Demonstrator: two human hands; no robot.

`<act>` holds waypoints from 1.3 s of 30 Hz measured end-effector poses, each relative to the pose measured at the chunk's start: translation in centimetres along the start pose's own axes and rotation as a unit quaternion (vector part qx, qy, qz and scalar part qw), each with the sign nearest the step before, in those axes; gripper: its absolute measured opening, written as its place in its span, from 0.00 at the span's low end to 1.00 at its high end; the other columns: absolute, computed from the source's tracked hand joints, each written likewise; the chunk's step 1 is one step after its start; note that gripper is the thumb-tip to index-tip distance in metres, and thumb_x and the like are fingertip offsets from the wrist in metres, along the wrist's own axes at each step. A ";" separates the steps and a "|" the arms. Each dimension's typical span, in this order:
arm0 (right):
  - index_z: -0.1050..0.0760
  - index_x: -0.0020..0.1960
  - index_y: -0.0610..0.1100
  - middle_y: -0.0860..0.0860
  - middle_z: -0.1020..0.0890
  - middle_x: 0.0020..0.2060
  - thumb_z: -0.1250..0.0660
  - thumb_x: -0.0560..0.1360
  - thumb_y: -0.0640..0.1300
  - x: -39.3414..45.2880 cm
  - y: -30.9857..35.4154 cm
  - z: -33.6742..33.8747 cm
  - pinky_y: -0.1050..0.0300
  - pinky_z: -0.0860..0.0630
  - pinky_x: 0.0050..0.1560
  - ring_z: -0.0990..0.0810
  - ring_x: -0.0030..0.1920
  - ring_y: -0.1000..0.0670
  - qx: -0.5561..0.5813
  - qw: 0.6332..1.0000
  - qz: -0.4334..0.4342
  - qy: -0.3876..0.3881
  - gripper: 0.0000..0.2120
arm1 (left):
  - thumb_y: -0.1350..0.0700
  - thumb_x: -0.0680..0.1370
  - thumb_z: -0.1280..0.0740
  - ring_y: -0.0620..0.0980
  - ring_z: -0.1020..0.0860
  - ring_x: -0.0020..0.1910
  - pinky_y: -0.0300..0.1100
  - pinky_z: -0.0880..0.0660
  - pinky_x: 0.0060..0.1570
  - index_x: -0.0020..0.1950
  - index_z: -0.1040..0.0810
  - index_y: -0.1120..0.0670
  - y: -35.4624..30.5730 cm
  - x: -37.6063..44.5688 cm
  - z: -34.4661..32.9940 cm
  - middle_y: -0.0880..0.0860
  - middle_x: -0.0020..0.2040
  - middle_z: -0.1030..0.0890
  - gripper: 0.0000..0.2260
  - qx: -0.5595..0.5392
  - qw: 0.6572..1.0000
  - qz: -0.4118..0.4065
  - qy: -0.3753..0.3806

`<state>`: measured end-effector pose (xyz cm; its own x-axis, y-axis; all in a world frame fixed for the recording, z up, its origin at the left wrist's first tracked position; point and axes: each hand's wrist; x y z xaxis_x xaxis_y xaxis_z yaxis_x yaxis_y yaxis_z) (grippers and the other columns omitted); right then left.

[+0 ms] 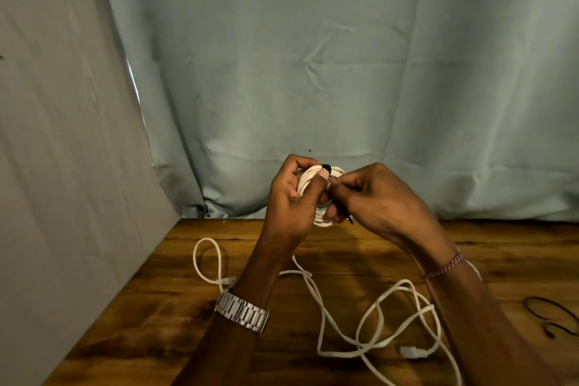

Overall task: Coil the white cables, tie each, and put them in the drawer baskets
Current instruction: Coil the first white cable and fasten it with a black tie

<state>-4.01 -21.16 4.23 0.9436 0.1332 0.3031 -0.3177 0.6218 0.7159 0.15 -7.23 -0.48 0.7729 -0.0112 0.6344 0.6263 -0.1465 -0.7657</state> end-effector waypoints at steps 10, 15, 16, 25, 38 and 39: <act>0.23 0.32 0.51 0.55 0.22 0.28 0.26 0.70 0.66 0.0 0.0 -1.6 0.52 0.24 0.39 0.23 0.32 0.52 -0.249 0.916 0.096 -0.300 0.20 | 0.61 0.82 0.34 0.46 0.19 0.43 0.43 0.23 0.43 0.54 0.21 0.59 0.0 0.3 0.4 0.52 0.44 0.18 0.04 0.030 0.999 0.002 -0.018; 0.24 0.47 0.51 0.55 0.21 0.40 0.18 0.63 0.56 0.4 -0.3 -0.7 0.55 0.21 0.41 0.22 0.42 0.54 -0.139 0.965 0.116 -0.190 0.21 | 0.61 0.82 0.34 0.43 0.19 0.42 0.37 0.23 0.39 0.55 0.20 0.60 -0.4 0.2 0.3 0.51 0.45 0.17 0.05 0.004 0.999 0.027 -0.025; 0.24 0.49 0.51 0.55 0.20 0.42 0.18 0.62 0.56 0.5 -0.4 -0.4 0.55 0.21 0.42 0.22 0.44 0.55 -0.126 0.971 0.114 -0.170 0.22 | 0.61 0.81 0.34 0.41 0.19 0.42 0.36 0.23 0.39 0.54 0.20 0.59 -0.5 0.2 0.4 0.50 0.44 0.18 0.05 0.000 0.999 0.031 -0.028; 0.27 0.57 0.48 0.53 0.19 0.47 0.19 0.67 0.48 1.3 -1.5 -1.4 0.53 0.17 0.45 0.20 0.45 0.53 -0.098 0.954 0.161 -0.232 0.24 | 0.60 0.81 0.33 0.41 0.18 0.46 0.35 0.24 0.44 0.54 0.19 0.58 -0.8 0.2 0.5 0.51 0.47 0.16 0.05 0.039 0.998 0.035 -0.024; 0.23 0.59 0.47 0.52 0.15 0.41 0.26 0.75 0.47 1.8 -2.2 -2.0 0.58 0.19 0.38 0.18 0.37 0.54 -0.097 0.938 0.227 -0.242 0.14 | 0.62 0.81 0.34 0.44 0.18 0.47 0.36 0.25 0.45 0.55 0.20 0.61 -1.1 0.2 0.6 0.53 0.47 0.16 0.06 0.022 0.999 0.025 0.020; 0.20 0.58 0.47 0.53 0.14 0.43 0.25 0.74 0.44 1.7 -2.0 -1.9 0.65 0.20 0.40 0.17 0.40 0.57 -0.061 0.944 0.226 -0.233 0.13 | 0.62 0.81 0.34 0.44 0.18 0.47 0.36 0.24 0.45 0.55 0.20 0.60 -1.2 0.2 0.6 0.53 0.48 0.16 0.05 0.015 0.999 0.027 0.017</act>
<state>-1.59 -20.69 2.10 0.5616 0.0699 0.8245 -0.6379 0.6712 0.3776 -0.37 -6.48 0.49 0.8022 -0.0520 0.5947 0.5869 -0.1142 -0.8016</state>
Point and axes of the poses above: each hand's wrist, its own x-axis towards the middle knuckle, its own z-axis out of the back of the hand, y = z × x
